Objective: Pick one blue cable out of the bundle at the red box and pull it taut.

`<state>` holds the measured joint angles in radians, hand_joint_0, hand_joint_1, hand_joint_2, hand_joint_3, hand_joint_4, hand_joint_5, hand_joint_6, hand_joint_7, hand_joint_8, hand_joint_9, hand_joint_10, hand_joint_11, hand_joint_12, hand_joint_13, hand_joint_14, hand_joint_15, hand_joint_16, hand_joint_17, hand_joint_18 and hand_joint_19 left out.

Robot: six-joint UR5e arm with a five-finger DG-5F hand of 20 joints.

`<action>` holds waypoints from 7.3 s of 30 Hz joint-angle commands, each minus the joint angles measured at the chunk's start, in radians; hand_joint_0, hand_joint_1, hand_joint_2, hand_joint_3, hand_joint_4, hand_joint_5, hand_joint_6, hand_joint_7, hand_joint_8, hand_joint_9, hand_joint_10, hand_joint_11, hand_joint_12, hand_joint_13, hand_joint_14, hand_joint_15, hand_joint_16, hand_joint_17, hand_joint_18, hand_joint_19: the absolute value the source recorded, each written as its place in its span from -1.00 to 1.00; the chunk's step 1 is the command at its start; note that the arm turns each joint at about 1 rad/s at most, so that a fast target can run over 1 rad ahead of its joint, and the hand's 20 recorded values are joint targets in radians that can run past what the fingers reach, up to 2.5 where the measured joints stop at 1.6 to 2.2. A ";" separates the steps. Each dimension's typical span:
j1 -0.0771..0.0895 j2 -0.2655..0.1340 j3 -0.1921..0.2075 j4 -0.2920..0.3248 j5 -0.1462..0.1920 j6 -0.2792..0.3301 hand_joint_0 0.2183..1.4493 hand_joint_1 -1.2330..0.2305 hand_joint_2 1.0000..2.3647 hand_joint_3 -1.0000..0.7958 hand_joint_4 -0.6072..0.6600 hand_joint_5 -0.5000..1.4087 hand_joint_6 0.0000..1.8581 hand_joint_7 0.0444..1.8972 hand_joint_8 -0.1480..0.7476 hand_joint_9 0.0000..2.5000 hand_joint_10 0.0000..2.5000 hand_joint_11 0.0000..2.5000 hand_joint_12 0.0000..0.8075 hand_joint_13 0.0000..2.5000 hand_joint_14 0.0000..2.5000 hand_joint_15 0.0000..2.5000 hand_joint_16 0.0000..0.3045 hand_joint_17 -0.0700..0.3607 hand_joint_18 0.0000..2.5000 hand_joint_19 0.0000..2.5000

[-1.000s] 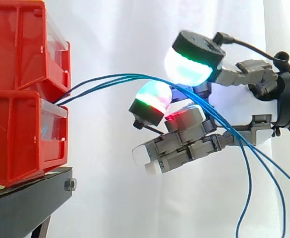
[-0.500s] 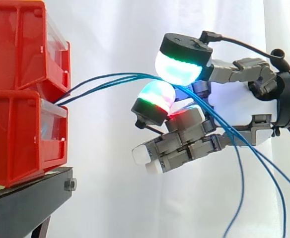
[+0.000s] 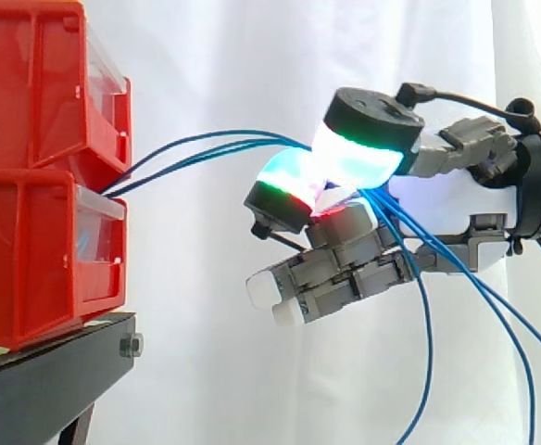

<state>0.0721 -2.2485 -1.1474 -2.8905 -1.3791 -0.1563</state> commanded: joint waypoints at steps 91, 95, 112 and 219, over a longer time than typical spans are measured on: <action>0.002 0.000 0.000 0.002 0.000 0.000 -0.09 -0.55 -1.00 -0.44 0.05 -0.66 -0.02 0.05 0.04 -0.19 -0.99 0.06 -0.12 -0.53 -0.99 -0.77 -0.65 -0.11 -0.58 -0.84; 0.002 0.001 0.000 -0.001 0.000 0.000 -0.38 -0.52 -1.00 -0.44 0.21 -0.65 -0.03 0.06 0.05 -0.18 -0.99 0.05 -0.10 -0.54 -0.99 -0.75 -0.64 -0.11 -0.60 -0.80; 0.002 0.000 0.002 0.002 0.000 0.000 -0.37 -0.21 -0.99 -0.30 0.21 -0.64 -0.03 0.12 0.07 -0.15 -0.99 0.04 -0.10 -0.53 -0.99 -0.73 -0.64 -0.11 -0.63 -0.75; 0.002 0.000 0.002 0.002 0.002 -0.005 -0.22 -0.56 -0.98 -0.19 0.14 -0.63 -0.02 0.25 0.06 -0.14 -0.99 0.07 -0.10 -0.50 -0.99 -0.73 -0.65 -0.11 -0.58 -0.79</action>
<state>0.0737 -2.2483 -1.1459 -2.8890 -1.3775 -0.1605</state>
